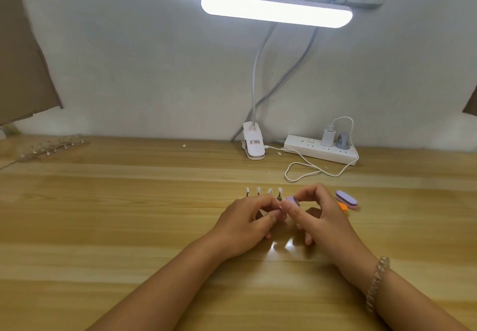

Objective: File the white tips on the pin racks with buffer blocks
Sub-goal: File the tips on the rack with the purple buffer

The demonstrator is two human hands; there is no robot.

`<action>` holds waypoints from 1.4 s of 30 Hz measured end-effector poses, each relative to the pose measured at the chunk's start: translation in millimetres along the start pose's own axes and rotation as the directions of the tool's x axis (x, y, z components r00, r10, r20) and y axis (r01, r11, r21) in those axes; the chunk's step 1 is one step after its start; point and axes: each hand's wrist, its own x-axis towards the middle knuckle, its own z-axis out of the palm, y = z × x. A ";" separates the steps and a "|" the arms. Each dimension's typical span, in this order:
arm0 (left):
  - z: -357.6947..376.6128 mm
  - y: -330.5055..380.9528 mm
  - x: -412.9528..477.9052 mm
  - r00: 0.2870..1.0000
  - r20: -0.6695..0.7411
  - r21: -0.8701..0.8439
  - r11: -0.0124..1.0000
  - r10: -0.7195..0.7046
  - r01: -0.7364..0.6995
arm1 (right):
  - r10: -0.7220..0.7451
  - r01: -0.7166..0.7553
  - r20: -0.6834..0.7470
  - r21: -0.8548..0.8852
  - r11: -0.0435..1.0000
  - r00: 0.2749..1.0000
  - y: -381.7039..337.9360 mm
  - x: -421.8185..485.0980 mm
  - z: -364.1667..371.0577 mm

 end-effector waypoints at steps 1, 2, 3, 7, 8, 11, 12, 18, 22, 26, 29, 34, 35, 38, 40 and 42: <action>0.0 0.1 0.0 1.000 -0.004 -0.006 1.000 -0.004 0.004 | -0.018 0.017 -0.019 -0.020 1.000 1.000 1.5 0.6 0.1; -0.4 -0.1 0.2 1.000 -0.008 -0.016 1.000 -0.008 0.008 | -0.058 0.056 -0.024 -0.060 0.997 0.998 3.6 0.4 0.9; -0.6 -0.7 0.1 1.000 -0.010 -0.026 1.000 -0.013 0.012 | -0.110 0.107 -0.016 -0.112 0.988 0.994 6.5 -0.7 2.2; -0.7 -1.3 0.8 1.000 -0.006 -0.044 0.999 -0.021 0.021 | -0.122 0.120 -0.008 -0.136 0.983 0.992 11.3 0.4 4.4; -0.8 -0.8 1.3 1.000 -0.003 -0.057 0.998 -0.019 0.018 | -0.072 0.068 -0.040 -0.099 0.993 0.997 10.1 2.2 2.8; -0.6 0.1 0.9 1.000 -0.012 -0.113 0.993 -0.024 0.023 | -0.072 0.053 -0.161 -0.119 0.992 0.984 8.4 3.9 -2.4; -0.4 -0.4 0.7 0.999 -0.018 -0.123 0.992 -0.028 0.025 | -0.121 0.095 -0.162 -0.157 0.983 0.979 7.5 2.0 -1.5; -0.5 -1.4 2.1 1.000 -0.006 -0.129 0.991 -0.030 0.029 | -0.238 0.200 -0.096 -0.299 0.933 0.967 9.1 2.9 3.7; -0.2 -2.4 0.9 0.999 -0.002 -0.137 0.990 -0.043 0.042 | -0.339 0.285 -0.094 -0.362 0.887 0.936 9.6 -0.5 4.1; -1.3 -0.6 0.4 0.999 0.001 -0.135 0.990 -0.045 0.045 | -0.328 0.297 -0.045 -0.320 0.900 0.944 10.7 -0.1 6.6; -0.5 1.7 0.2 0.999 0.018 -0.150 0.988 -0.047 0.049 | -0.155 0.114 -0.149 -0.254 0.960 0.977 13.6 8.4 -1.3; -2.3 1.0 0.2 0.999 0.007 -0.170 0.985 -0.037 0.038 | -0.365 0.327 -0.055 -0.337 0.883 0.929 8.5 -3.3 8.0; -2.7 0.9 0.2 0.999 0.005 -0.168 0.985 -0.035 0.036 | -0.372 0.338 -0.036 -0.348 0.875 0.927 9.1 -3.2 9.1; -2.8 1.9 0.4 1.000 -0.007 -0.170 0.985 -0.025 0.023 | -0.248 0.203 -0.115 -0.307 0.930 0.962 11.4 4.4 2.6; -3.1 3.2 0.7 1.000 -0.011 -0.195 0.981 -0.028 0.025 | -0.225 0.177 -0.169 -0.258 0.950 0.960 12.1 5.2 -1.1; -3.0 3.1 0.1 1.000 -0.015 -0.201 0.979 -0.027 0.024 | -0.317 0.273 -0.138 -0.269 0.924 0.938 9.3 -0.1 0.5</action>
